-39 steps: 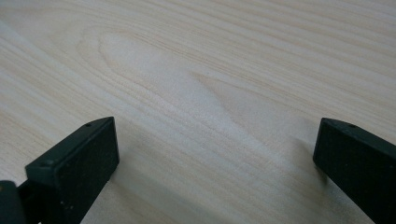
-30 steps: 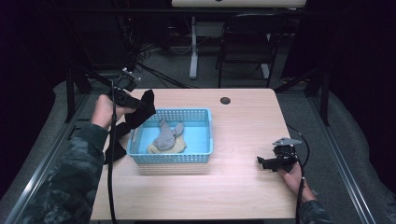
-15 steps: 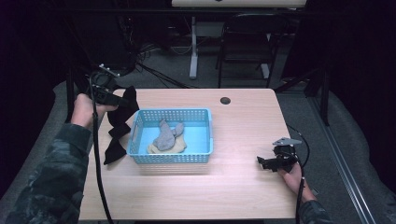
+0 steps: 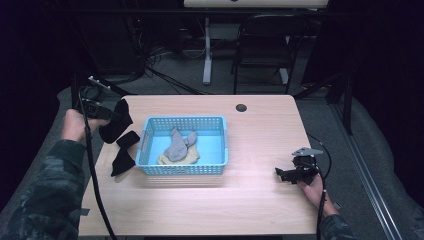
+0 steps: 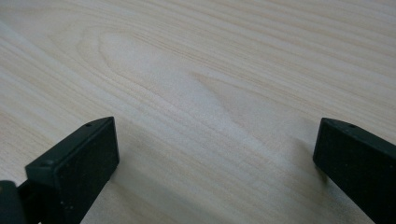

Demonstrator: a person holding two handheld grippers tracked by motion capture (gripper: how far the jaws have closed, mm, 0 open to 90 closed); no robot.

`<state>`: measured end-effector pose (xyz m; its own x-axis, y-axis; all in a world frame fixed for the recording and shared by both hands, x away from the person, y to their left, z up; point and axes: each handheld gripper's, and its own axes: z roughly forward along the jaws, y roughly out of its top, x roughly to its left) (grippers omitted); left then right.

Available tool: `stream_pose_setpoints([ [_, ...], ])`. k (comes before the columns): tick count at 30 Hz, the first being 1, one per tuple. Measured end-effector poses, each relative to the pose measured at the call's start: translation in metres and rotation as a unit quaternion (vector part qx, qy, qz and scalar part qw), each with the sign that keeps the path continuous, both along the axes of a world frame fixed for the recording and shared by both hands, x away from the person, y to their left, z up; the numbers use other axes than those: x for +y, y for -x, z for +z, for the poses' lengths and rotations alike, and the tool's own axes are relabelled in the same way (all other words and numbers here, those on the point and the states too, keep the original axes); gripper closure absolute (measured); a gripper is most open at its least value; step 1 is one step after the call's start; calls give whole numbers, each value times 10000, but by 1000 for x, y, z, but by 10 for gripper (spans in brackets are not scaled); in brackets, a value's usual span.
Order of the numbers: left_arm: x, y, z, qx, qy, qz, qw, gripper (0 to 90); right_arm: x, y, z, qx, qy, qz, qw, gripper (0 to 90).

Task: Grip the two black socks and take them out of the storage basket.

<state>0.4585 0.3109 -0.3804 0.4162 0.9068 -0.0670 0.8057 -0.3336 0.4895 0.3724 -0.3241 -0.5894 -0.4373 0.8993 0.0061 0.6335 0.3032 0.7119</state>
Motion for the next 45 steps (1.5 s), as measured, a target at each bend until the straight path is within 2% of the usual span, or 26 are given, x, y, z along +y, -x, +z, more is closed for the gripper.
stream_pose_setpoints([
  [4, 8, -1, -13, 128, -67, 142, 9998, 793, 0, 0, 0, 1, 1, -1, 10000, 0],
  [9, 17, -1, -31, 292, -19, 283, 9992, 793, 0, 0, 0, 2, 1, -1, 10000, 0],
  [11, 22, 0, -38, 276, -33, 389, 9989, 793, 0, 0, 0, 1, 2, -1, 10000, 0],
  [16, 32, -2, -60, 500, 34, 562, 9972, 793, 0, 0, 0, 0, 1, -1, 10000, 0],
  [20, 35, -3, -77, 640, 44, 621, 9960, 793, 0, 0, 0, 1, 2, 0, 10000, 0],
  [25, 37, -5, -105, 840, 137, 695, 9940, 791, 0, 0, 0, 0, 1, -1, 10000, 0],
  [31, 29, -8, -136, 1143, 157, 661, 9911, 774, 0, 0, 0, 3, 3, -1, 10000, 0],
  [34, 27, -10, -145, 1197, 210, 655, 9904, 661, 0, 0, 0, 0, 1, -2, 10000, 0],
  [37, 28, -6, -141, 1025, 262, 727, 9917, 418, 0, 0, 0, 0, -1, -2, 10000, 0],
  [38, 29, -4, -138, 945, 317, 717, 9924, 352, 0, 0, 0, 1, 1, -1, 10000, 0],
  [40, 30, 3, -130, 782, 296, 729, 9938, 261, 0, 0, 0, 1, 1, -2, 10000, 0],
  [43, 30, 19, -118, 489, 218, 674, 9963, 200, 0, 0, 0, 1, 1, -1, 10000, 0],
  [45, 31, 32, -114, 362, 331, 626, 9968, 158, 0, 0, 0, 3, 5, -1, 10000, 0],
])
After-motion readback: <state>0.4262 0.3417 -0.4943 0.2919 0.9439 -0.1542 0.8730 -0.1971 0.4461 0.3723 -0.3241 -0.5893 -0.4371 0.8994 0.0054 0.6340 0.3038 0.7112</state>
